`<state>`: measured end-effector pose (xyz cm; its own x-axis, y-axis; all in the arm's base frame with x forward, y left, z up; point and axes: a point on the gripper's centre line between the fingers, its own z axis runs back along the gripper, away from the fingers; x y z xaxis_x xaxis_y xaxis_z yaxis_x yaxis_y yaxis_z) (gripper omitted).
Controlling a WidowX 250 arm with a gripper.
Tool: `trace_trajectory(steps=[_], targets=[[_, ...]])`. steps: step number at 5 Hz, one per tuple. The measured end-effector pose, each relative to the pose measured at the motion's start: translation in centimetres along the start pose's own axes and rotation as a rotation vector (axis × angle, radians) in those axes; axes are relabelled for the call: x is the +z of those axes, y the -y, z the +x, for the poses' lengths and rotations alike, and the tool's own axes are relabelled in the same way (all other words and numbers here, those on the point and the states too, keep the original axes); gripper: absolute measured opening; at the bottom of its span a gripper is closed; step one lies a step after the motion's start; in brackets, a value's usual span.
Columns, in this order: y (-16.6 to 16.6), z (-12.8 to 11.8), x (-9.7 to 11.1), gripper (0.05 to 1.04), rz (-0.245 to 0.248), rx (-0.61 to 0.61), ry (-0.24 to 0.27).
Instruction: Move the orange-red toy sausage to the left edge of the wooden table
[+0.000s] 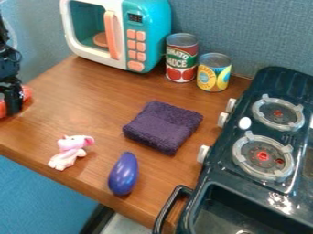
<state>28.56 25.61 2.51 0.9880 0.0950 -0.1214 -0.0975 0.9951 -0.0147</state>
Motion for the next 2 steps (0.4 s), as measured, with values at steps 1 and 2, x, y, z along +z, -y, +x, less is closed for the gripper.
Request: trace_trajectory(steps=[1,2], targets=[[0.8,0.3,1.0,1.001,-0.046,-0.032,0.050],[1.8,-0.6,4.3,1.001,-0.030,-0.050,0.115]])
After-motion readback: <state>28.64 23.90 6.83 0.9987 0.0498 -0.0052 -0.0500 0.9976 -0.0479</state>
